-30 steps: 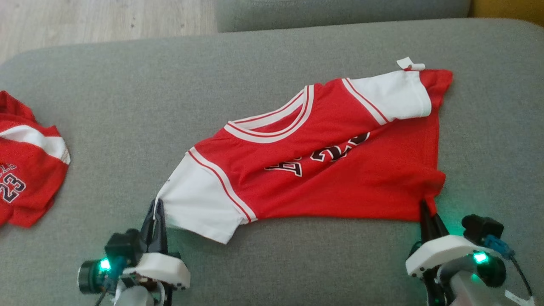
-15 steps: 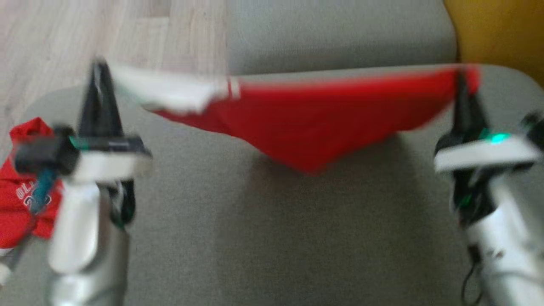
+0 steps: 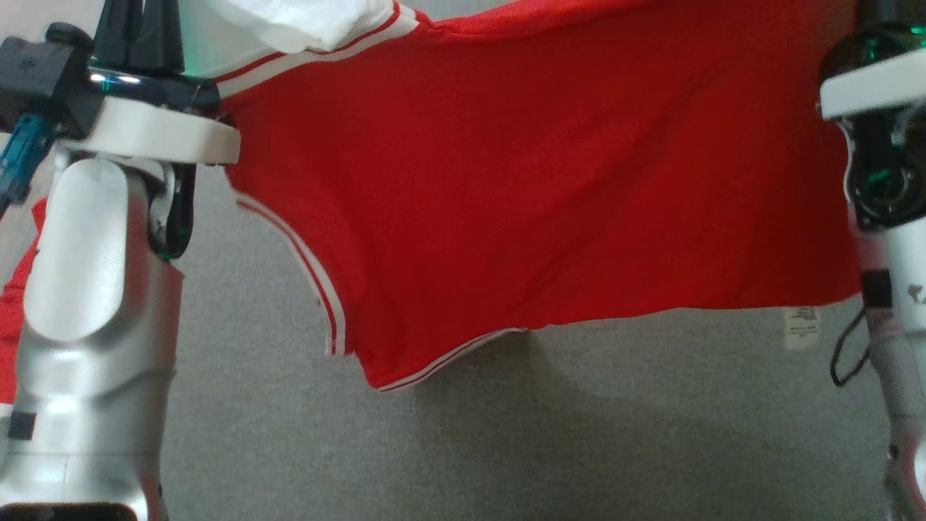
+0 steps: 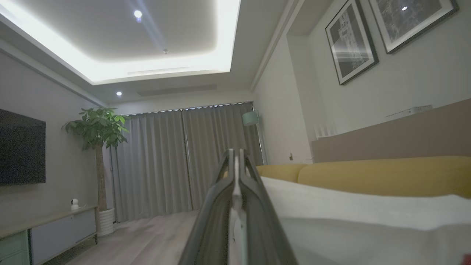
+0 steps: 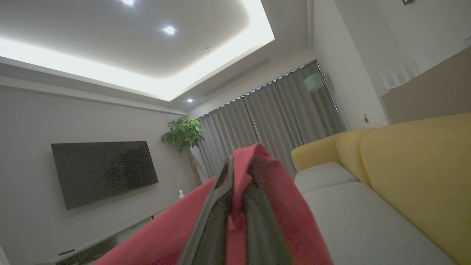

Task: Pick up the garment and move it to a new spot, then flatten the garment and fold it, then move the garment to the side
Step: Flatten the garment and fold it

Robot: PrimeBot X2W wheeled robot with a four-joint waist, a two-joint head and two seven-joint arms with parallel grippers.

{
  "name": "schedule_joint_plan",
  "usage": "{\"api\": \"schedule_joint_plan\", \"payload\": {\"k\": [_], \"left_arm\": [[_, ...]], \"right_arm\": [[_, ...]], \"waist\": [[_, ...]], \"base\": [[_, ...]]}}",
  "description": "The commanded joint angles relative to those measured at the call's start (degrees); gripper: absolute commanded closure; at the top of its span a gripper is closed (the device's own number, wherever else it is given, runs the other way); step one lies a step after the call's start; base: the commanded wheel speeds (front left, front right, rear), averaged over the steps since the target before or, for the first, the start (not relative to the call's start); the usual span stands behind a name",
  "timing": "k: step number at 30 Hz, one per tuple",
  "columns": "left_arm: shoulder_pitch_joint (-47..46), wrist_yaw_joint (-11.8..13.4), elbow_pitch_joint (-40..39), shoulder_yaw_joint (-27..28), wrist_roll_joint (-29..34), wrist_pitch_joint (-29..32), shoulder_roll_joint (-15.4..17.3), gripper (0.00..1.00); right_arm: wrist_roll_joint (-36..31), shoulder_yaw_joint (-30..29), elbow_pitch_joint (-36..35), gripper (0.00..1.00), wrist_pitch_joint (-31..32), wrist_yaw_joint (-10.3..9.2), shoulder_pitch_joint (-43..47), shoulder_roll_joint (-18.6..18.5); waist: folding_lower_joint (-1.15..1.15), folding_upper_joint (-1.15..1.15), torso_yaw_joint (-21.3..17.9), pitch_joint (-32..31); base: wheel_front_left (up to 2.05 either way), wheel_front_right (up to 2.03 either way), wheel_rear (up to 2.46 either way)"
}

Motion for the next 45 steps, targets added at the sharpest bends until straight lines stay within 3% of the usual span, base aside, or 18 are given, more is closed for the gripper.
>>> {"api": "schedule_joint_plan", "payload": {"k": [1, 5, 12, 20, 25, 32, 36, 45], "left_arm": [[-4.3, -0.2, -0.2, 1.4, -0.3, 0.6, 2.4, 1.00], [-9.2, 1.0, 3.4, 1.5, 0.7, -1.8, 2.7, 1.00], [-21.5, 5.2, 7.5, 2.1, 4.2, -5.1, 3.0, 1.00], [-24.6, 7.4, -4.1, 5.7, 5.0, -5.2, 2.2, 1.00], [-14.2, 6.3, -4.0, 6.9, 3.3, -5.2, -1.2, 1.00], [10.4, 4.3, -1.3, 9.4, 0.2, -5.2, -6.6, 1.00], [21.8, 3.7, 0.9, 9.2, -1.6, -5.2, -7.6, 1.00], [38.5, 6.2, 0.8, 4.2, -7.2, -5.2, -7.7, 1.00]], "right_arm": [[-1.0, 0.5, 0.1, 1.00, 0.6, -0.04, -4.4, 0.9], [-3.6, -0.1, 6.8, 1.00, -0.9, -0.04, -12.0, 3.3], [-9.4, -4.6, 19.6, 1.00, -9.6, -0.04, -28.0, 4.3], [-10.8, -8.4, 23.0, 1.00, -10.6, -0.04, -33.3, 4.4], [-8.1, -5.7, 26.6, 1.00, -10.7, -0.04, -25.1, 4.5], [2.5, 2.4, 26.6, 1.00, -10.5, -0.04, -4.0, 4.5], [9.3, 5.6, 24.2, 1.00, -9.8, -0.04, 7.7, 4.3], [19.3, 8.9, 19.4, 1.00, -9.5, -0.04, 25.3, 3.3]], "waist": [[0.00, 0.00, 0.0, 3.4], [0.00, 0.00, -0.3, 9.2], [0.00, 0.00, 0.0, 15.2], [0.00, 0.00, 0.3, 19.3], [0.00, 0.00, 0.8, 19.7], [0.00, 0.00, 0.7, 16.3], [0.00, 0.00, 0.5, 12.8], [0.00, 0.00, 0.2, 3.3]], "base": [[0.00, 0.00, 0.00], [0.00, 0.00, 0.00], [0.00, 0.00, 0.00], [0.00, 0.00, 0.00], [0.00, 0.00, 0.00], [0.00, 0.00, 0.00], [0.00, 0.00, 0.00], [0.00, 0.00, 0.00]]}}
